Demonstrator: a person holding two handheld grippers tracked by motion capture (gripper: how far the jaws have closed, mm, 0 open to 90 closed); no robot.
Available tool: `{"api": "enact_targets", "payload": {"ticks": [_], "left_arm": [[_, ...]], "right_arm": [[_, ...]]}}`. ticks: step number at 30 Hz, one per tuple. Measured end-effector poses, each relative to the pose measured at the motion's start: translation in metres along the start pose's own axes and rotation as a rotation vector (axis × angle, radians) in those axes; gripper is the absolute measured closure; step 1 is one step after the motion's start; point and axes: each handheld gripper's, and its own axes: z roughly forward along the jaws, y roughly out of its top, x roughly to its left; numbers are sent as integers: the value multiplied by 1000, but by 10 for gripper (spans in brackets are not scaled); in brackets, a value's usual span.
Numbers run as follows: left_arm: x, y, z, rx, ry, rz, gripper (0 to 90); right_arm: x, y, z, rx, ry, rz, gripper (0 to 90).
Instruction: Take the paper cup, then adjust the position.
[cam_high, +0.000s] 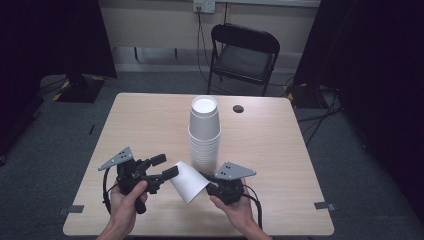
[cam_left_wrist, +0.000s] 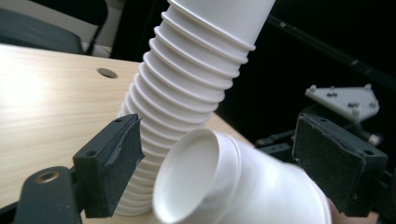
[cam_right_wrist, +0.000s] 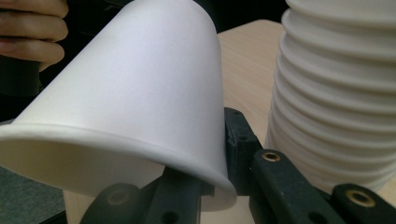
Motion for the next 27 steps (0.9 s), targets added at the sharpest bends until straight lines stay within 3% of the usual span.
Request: {"api": "enact_targets", "payload": {"ticks": [1, 4, 8, 10, 11, 14, 20, 23, 27], "left_arm": [[0, 0, 0, 0, 0, 0, 160], [-2, -1, -2, 3, 9, 55, 176], [-4, -3, -4, 17, 25, 133, 190], [-6, -4, -3, 20, 33, 188, 203], [-8, -5, -2, 47, 28, 224, 204], [-10, -7, -1, 81, 18, 254, 203], [-12, -16, 6, 160, -2, 309, 190], [-10, -17, 6, 171, -6, 313, 183], [-8, -20, 6, 208, 21, 358, 162]], "right_arm": [[0, 0, 0, 0, 0, 0, 844], [-7, 1, -4, 50, -4, 30, 845], [-12, 2, -12, 58, -10, 55, 846], [-15, 3, -13, 72, -1, 66, 845], [-15, 3, -14, 81, -1, 67, 846], [-16, 2, -15, 108, 2, 62, 846], [-22, 0, -16, 216, 22, 55, 848], [-23, 0, -18, 206, 13, 50, 848], [-26, 4, -18, 254, 25, 37, 849]]}}
